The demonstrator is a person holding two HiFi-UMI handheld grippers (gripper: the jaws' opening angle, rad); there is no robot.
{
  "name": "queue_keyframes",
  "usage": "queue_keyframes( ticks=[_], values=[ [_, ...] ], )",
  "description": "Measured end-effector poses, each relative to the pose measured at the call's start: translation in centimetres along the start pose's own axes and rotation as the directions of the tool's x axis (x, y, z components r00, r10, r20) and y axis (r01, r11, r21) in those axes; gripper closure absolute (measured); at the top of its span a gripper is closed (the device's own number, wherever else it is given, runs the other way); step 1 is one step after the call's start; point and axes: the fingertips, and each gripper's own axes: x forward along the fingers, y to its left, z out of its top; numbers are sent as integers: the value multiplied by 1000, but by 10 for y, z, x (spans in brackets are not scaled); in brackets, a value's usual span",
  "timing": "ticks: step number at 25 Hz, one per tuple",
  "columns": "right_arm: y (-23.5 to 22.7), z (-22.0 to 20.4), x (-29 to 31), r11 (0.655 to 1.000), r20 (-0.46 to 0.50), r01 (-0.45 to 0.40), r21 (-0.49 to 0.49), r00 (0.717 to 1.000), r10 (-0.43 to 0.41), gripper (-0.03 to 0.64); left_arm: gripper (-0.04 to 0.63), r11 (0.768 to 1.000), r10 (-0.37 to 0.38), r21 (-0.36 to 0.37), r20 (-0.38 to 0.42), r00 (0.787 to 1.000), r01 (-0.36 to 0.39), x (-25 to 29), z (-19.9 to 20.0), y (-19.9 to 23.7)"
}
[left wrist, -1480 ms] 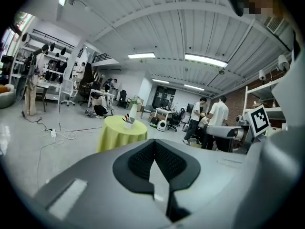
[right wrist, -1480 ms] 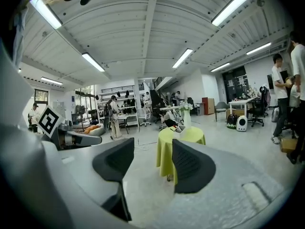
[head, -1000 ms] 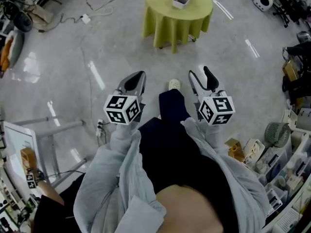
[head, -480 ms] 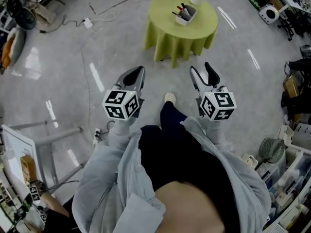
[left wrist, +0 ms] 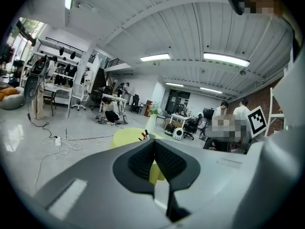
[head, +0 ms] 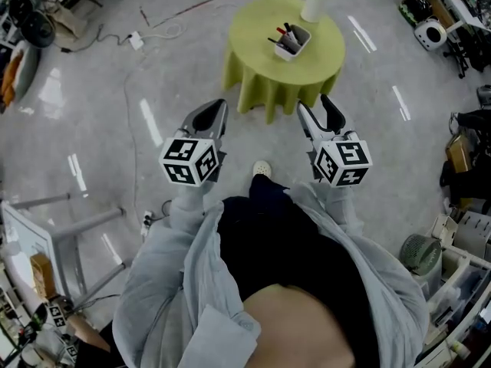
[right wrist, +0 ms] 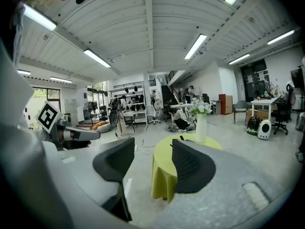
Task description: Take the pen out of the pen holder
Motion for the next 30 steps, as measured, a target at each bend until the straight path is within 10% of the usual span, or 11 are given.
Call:
queue_keyframes(
  ticks=[30],
  values=[
    [-49, -29, 107, 998, -144, -56, -35, 988, 50, 374, 577, 993, 97, -58, -79, 992, -102, 79, -11, 59]
  ],
)
